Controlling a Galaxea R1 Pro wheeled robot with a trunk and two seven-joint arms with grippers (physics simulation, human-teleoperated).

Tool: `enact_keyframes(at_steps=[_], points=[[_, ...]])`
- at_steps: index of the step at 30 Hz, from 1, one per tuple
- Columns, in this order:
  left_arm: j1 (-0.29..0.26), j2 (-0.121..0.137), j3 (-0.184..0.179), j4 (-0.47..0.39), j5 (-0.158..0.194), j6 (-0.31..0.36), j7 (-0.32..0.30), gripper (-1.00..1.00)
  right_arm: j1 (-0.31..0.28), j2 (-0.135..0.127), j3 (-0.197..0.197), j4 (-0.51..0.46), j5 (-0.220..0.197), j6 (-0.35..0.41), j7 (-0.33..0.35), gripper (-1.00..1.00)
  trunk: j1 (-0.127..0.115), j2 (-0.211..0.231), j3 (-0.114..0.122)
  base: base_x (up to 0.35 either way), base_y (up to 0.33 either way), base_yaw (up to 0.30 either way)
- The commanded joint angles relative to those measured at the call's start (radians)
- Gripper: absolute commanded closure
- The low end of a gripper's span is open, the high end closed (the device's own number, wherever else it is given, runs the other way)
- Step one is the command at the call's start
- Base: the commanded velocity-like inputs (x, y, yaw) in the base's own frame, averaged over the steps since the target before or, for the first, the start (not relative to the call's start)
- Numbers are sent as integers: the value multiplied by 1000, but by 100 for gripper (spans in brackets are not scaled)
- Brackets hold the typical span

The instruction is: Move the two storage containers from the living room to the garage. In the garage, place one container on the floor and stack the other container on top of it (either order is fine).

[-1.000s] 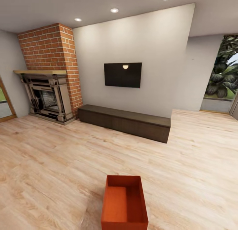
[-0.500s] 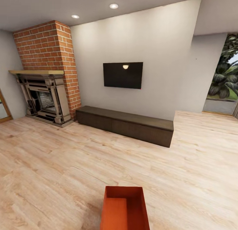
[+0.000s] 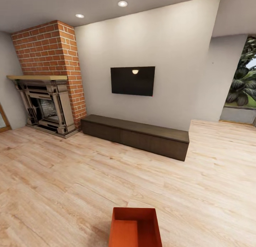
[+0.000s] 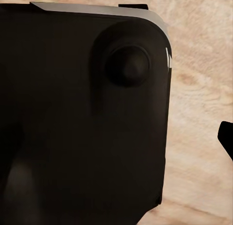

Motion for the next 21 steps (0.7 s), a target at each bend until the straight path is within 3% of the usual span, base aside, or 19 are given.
enact_keyframes(at_steps=[1, 8, 17, 21], points=[[-1, 0, -7, 1, 9, -6, 7, -100, 0, 0, 0, 0, -1, 0, 0, -100, 0, -1, -1, 12, 7, 0], [-1, 1, -5, 2, 9, -12, 6, -100, 0, 0, -2, 1, -1, 0, 2, -100, 0, -1, -1, 5, 3, -10], [-1, 1, -4, 1, 9, -11, 4, -100, 0, 0, -2, 1, -1, 0, 3, -100, 0, -1, -1, 3, 0, -196], [-1, 1, -25, 2, 4, -12, -7, -100, 0, -1, -2, 1, -1, 0, 3, -100, 0, -1, -1, 180, -64, -64]])
